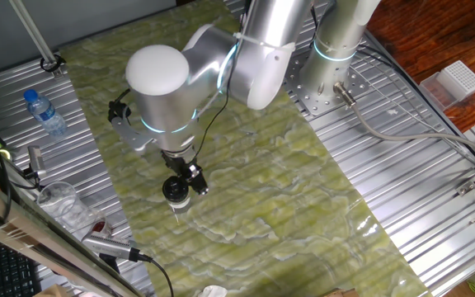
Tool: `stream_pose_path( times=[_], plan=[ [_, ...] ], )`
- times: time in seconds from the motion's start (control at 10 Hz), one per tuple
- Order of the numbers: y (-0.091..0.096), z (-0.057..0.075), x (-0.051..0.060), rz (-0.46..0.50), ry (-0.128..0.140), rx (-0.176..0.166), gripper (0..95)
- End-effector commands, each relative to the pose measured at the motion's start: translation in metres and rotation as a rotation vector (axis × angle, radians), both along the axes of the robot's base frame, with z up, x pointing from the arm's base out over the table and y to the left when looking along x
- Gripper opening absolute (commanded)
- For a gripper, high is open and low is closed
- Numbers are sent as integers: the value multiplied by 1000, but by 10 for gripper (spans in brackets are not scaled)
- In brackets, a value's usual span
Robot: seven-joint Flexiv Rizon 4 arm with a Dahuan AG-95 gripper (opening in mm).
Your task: Screw the lid onto the jar
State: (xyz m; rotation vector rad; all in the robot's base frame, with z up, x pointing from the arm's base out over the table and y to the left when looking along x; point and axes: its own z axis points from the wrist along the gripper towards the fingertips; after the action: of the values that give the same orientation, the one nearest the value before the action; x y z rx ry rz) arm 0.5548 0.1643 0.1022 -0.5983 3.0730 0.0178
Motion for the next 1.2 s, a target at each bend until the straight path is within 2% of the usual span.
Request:
stream_pose_path(
  times=[0.1,0.4,0.5,0.6,0.8,1.2],
  plan=[
    [-4,5,-3,205,-44,-3,760],
    [-12,9,-6,321,-69,6,760],
    [-16,11,-7,344,-93,17,760],
    [-18,12,-8,358,-119,33,950],
    [-22,14,-10,364,-165,62,950],
    [-24,12,-9,384,-192,87,950]
  ],
)
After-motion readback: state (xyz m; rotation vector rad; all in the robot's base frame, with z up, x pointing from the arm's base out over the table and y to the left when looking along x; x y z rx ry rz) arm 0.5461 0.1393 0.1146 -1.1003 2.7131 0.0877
